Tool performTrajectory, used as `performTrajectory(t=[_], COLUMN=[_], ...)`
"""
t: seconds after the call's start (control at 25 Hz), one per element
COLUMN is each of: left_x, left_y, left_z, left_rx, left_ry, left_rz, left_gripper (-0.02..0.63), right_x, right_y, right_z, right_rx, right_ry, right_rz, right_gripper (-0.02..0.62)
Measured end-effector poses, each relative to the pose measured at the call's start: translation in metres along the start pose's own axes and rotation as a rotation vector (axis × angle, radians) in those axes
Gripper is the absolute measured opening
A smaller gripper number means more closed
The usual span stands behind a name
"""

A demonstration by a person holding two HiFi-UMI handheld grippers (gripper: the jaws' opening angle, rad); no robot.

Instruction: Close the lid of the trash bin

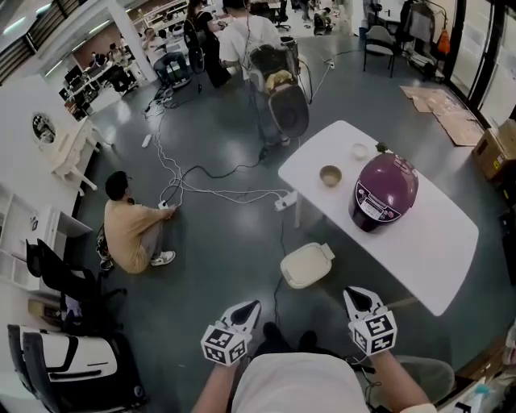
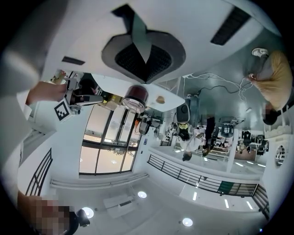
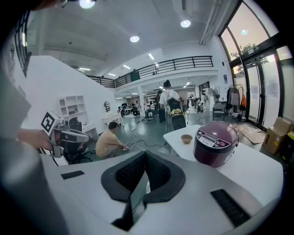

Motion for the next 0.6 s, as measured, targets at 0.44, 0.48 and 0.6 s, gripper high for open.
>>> performTrajectory(t=[0.44, 0.48, 0.6], left_x=[0.011, 0.014, 0.023], left_y=[0.007, 0.008, 0.008], left_z=[-0.042, -0.047, -0.060], left_rx=[-0.051, -0.060, -0.083], left_ry=[0.039, 0.044, 0.058], left_rz=[0.037, 0.047, 0.073], left_gripper=[0.017, 0.017, 0.017], right_x=[0.019, 0.022, 0.032], right_y=[-0.030, -0.034, -0.046], right_z=[-0.026, -0.027, -0.028], right_rx=[-0.056, -0.060, -0.072], right_ry=[0.042, 0.047, 0.066], right_rz=[-0.008, -0.007, -0.007], right_gripper=[0.012, 0.012, 0.012])
Point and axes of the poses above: the fingertips, and each gripper's own axes: z forward along the fingers, y to its right, x out of its top, the point moved 2 cm from there along -z, backward along the fingers, and after that the axes turned 12 degrees about -z, right-handed, at the moved point
